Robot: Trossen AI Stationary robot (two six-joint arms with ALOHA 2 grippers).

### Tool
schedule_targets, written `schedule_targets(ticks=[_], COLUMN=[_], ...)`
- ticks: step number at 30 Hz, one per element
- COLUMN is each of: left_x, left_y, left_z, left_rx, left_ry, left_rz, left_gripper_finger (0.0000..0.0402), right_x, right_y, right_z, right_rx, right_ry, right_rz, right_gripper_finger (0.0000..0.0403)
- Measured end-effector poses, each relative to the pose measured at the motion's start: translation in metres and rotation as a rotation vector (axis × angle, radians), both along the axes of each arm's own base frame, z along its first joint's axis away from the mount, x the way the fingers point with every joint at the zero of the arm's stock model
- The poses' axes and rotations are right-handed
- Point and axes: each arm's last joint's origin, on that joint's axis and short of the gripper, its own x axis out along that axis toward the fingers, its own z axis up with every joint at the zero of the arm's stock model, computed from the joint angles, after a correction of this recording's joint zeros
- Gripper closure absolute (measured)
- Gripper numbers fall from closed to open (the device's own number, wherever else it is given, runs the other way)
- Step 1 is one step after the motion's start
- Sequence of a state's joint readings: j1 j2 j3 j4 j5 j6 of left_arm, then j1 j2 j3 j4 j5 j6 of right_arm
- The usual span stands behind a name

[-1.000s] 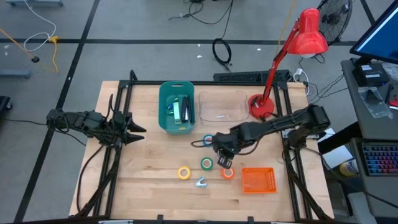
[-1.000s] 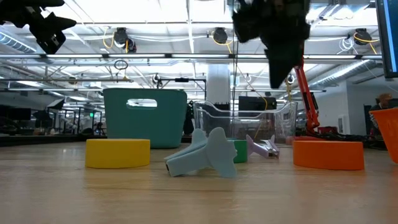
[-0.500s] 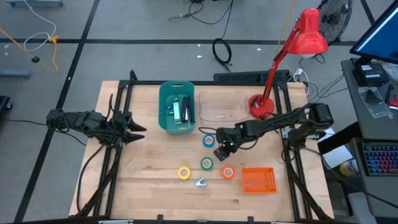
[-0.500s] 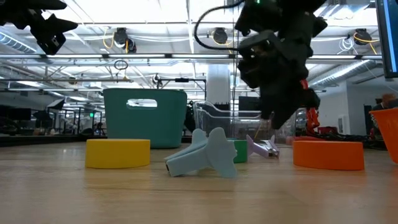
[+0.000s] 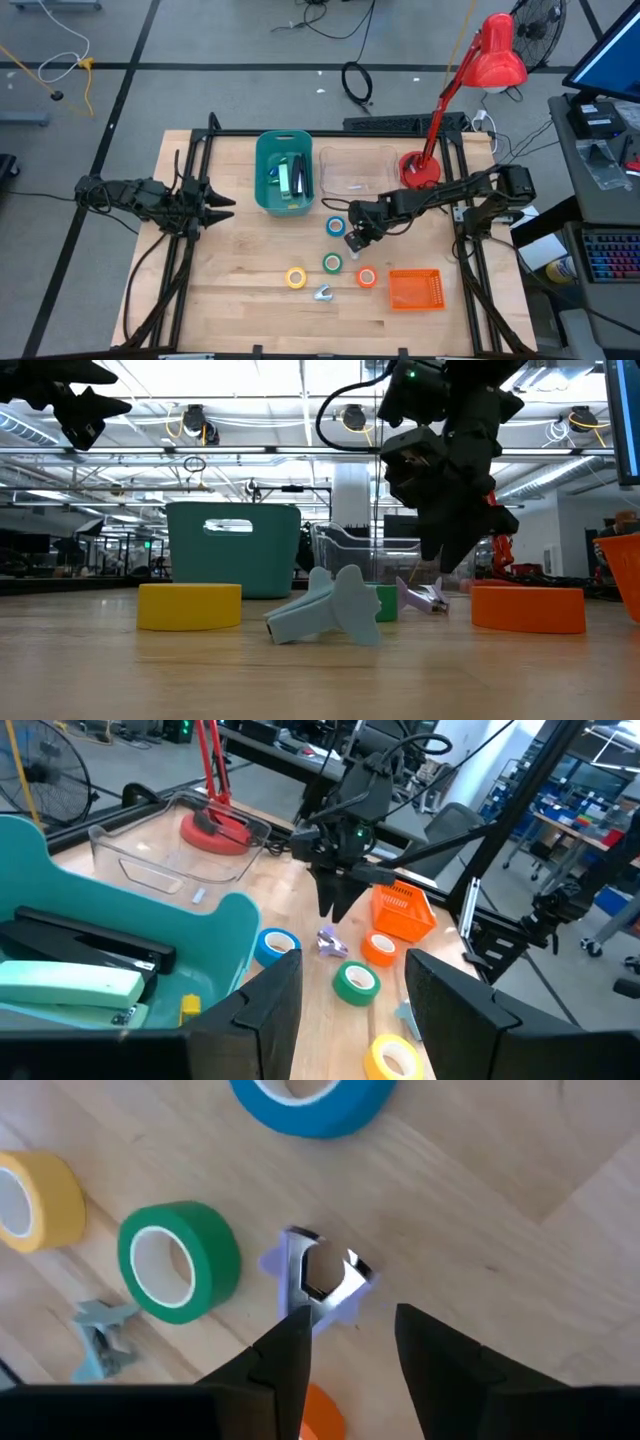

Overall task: Pick and place Stapler, Stapler remover, tape
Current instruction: Put the violet stapler remover into the orange bin

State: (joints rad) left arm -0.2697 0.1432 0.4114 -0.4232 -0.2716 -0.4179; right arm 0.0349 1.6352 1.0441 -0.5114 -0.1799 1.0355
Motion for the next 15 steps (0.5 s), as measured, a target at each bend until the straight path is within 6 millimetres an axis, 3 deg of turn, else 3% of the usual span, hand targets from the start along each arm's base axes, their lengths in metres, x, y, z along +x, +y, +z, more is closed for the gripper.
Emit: schedule_targets(ticks=[15], left_x=[0.000], left_y=[0.000], left_z=[0.000], left_rx=[0.017], left_ry=[-0.001], left_rz=[-0.002], left_gripper_finger=[0.0222], right_x=[-0.006], right_y=[0.002], right_z=[-0.022], right_rx=[0.040], right_ry=[-0.064], right_rz=[-0.066], right_gripper_finger=[0.0266])
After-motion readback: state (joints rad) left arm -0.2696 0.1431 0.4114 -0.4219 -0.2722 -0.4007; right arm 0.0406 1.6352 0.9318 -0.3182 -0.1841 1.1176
